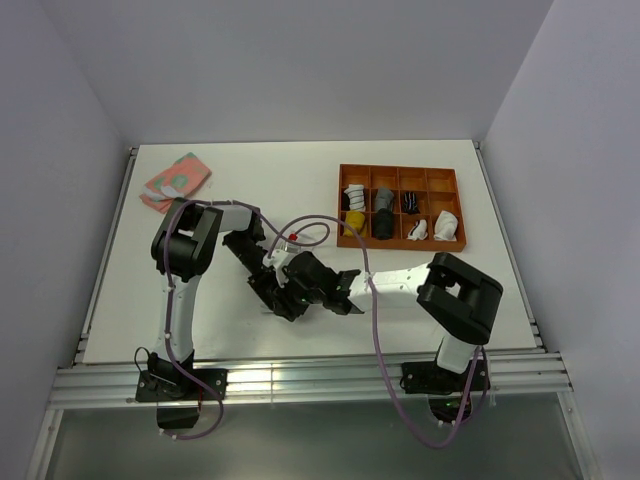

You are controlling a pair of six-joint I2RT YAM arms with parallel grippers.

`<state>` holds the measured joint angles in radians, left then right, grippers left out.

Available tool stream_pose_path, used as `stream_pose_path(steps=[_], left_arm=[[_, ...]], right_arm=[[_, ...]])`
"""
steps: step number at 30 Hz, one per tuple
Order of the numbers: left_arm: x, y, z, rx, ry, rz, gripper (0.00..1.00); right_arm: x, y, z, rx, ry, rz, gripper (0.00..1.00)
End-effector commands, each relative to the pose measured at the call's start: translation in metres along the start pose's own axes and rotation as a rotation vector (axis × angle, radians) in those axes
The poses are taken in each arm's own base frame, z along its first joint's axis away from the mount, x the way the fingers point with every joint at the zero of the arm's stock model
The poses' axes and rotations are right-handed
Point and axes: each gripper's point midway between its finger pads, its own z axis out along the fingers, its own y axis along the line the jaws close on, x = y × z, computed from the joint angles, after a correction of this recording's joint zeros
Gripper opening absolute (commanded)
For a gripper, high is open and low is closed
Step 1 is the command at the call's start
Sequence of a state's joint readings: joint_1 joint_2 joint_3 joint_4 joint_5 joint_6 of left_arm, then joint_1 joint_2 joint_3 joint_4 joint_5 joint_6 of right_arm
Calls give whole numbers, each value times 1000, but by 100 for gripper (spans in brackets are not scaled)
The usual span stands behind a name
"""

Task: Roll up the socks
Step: Roll the sock at the center of the board.

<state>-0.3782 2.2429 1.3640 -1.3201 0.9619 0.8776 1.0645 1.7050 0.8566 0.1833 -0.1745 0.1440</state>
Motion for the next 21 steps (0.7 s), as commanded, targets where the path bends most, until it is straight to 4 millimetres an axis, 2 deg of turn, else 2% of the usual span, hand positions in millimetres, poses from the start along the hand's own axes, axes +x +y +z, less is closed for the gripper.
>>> stream_pose_path(steps=[1,6,8,10,14,16,17,19,21], left_arm=[[-8,3,-4,-12,-18,25,6],[-9,5,-3,-13,-19,22,6],[-9,5,-3,-13,-19,20,6],[-9,5,-4,-14,-21,20,6],[-8,5,-3,-21,-18,20,9],[-9,9,-3,-38,-22,27,11],[-8,10,-3,-49,-21,20,13],[-10,10,-4,-67,-35,42,16],[-15,8,-8,-94,-54,56,23]], right_arm=[[1,3,6,-15,-10,-4,50],[7,-4,7,17,-9,5,49],[9,-6,9,24,-4,12,44],[10,-9,10,38,3,13,35],[11,-15,13,64,4,21,28],[13,-16,15,70,13,33,19],[12,-16,16,72,13,39,16],[17,-19,17,82,33,53,4],[18,-21,18,95,47,75,0]])
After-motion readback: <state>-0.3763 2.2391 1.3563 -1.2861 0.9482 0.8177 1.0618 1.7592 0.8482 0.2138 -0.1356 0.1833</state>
